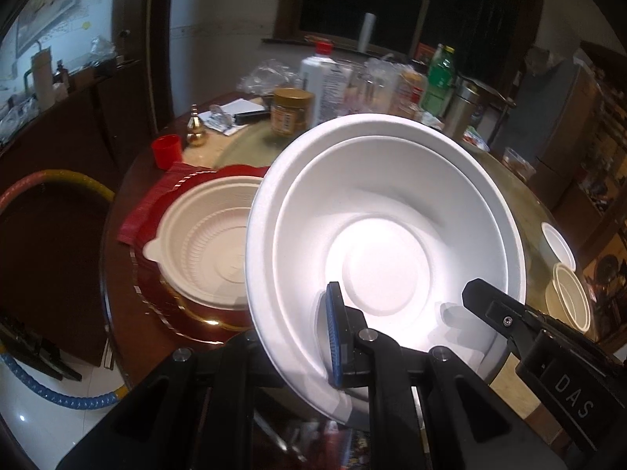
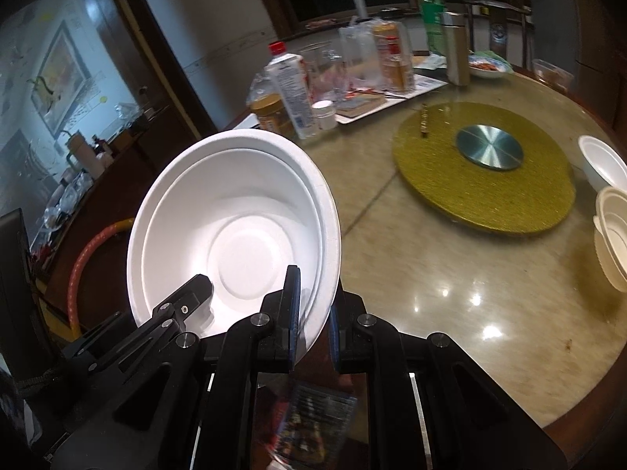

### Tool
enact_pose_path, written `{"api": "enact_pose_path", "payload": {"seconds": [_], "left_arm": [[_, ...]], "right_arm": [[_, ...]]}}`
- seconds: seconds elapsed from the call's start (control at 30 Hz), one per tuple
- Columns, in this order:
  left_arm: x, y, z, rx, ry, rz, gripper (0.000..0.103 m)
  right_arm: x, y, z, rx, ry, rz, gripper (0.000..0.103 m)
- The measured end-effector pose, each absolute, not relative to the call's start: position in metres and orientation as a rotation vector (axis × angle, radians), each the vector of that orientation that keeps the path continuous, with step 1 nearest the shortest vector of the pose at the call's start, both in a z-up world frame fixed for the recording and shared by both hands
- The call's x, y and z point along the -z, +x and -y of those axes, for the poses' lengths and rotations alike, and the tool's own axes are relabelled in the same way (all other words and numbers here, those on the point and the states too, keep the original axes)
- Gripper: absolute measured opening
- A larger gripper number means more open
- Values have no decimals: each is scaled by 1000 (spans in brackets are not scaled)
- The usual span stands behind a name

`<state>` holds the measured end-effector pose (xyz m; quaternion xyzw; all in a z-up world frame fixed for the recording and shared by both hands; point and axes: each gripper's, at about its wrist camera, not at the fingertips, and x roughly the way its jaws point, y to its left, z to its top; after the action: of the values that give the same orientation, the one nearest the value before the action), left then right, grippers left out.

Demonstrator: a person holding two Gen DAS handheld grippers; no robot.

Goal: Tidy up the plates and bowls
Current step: 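Carry the white bowl with the right gripper over the red plate stack, then lower the white bowl into the cream bowl on the red plates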

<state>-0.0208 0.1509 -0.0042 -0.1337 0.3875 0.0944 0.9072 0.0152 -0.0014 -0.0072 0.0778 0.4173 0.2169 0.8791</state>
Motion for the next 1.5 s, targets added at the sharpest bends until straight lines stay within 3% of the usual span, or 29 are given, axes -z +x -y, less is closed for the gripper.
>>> {"api": "enact_pose_path", "payload": {"seconds": [0.73, 1.5], "left_arm": [[11, -7, -226, -341, -343, -823, 14], [36, 19, -247, -394, -345, -911, 15]], "right_arm": [[6, 46, -91, -555, 53, -902, 12], [32, 81, -121, -564, 15, -996, 13]]}}
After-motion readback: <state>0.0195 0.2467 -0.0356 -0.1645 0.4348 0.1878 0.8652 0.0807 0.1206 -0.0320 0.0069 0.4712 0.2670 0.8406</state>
